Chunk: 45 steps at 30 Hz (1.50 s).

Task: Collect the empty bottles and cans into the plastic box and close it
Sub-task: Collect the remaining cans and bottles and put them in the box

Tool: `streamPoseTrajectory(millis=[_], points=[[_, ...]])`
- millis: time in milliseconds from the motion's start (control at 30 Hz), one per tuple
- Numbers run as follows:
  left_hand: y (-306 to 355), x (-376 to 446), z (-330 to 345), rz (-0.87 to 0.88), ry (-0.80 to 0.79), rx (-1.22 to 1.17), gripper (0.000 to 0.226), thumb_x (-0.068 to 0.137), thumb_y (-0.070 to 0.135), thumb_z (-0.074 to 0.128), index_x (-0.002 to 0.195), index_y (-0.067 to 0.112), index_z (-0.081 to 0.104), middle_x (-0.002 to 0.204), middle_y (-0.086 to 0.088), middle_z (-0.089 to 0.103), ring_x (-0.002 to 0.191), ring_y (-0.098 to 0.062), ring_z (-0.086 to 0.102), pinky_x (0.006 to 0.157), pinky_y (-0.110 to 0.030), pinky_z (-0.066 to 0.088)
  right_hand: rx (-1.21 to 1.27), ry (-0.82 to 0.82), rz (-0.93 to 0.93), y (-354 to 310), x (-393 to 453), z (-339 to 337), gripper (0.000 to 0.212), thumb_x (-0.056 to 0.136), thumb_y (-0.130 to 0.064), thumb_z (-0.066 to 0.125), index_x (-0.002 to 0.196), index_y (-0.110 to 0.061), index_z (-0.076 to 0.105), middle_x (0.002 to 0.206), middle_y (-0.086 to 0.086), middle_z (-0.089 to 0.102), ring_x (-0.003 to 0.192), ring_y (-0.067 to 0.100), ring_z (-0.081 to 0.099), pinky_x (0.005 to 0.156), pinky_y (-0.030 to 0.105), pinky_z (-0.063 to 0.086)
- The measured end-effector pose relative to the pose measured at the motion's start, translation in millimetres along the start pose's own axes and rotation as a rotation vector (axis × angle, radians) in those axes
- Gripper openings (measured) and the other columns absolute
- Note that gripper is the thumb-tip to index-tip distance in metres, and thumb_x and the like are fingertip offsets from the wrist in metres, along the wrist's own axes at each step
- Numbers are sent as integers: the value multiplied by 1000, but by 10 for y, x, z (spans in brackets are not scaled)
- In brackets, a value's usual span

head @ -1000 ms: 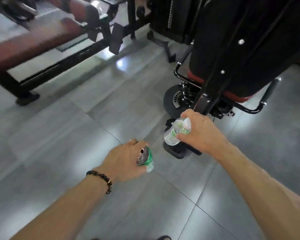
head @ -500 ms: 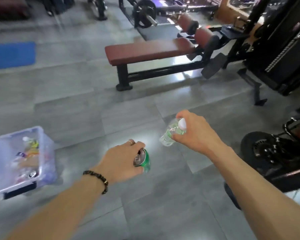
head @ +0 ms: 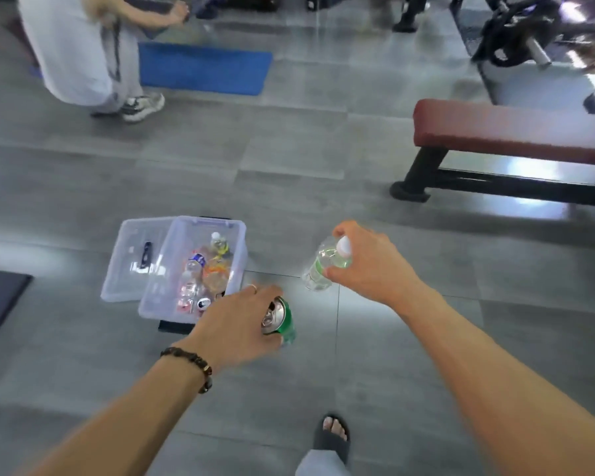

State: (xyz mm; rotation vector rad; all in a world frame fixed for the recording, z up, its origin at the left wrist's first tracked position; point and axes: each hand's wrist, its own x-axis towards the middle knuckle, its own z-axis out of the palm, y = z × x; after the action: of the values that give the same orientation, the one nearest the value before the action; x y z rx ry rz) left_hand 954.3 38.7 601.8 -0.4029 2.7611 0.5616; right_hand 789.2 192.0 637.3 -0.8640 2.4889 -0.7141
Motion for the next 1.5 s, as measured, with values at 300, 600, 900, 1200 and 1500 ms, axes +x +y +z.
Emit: streamPoseTrajectory(millis=[300,600,900,1200,1500], points=[[-1880,456,78,-174,-12,-67,64,70,53,62,127,36,40,116,4,57,103,-24,60,80,-38,51,-25,-232,-87,-871,1495,1433,51,77,-31,73,121,-19,50,107,0,55,96,22,54,81,32,45],[-4121,1342,946,-271,-44,-20,57,76,50,62,124,26,43,112,0,53,95,-27,61,70,-36,50,91,-296,63,-1104,2654,3638,46,75,-28,76,113,-23,50,101,-4,57,88,18,55,71,27,41],[-5251,1903,1959,-252,-103,-1,57,79,45,60,128,24,38,107,-2,53,92,-28,62,65,-36,48,90,-322,190,-898,3418,5245,48,71,-33,78,110,-23,52,99,-1,62,89,21,59,79,35,50],[-5501,2137,2215,-207,-125,88,61,82,46,59,132,21,35,106,-2,53,94,-25,60,67,-38,50,41,-322,241,-834,3769,5638,69,71,-32,76,130,-19,43,115,1,54,99,20,52,81,31,42],[-5005,1937,1357,1,-94,115,51,88,47,51,130,20,39,116,-1,53,102,-20,55,79,-35,50,-101,-234,197,-1079,3387,4516,63,84,-36,63,137,-19,34,128,10,48,115,30,50,88,39,43]])
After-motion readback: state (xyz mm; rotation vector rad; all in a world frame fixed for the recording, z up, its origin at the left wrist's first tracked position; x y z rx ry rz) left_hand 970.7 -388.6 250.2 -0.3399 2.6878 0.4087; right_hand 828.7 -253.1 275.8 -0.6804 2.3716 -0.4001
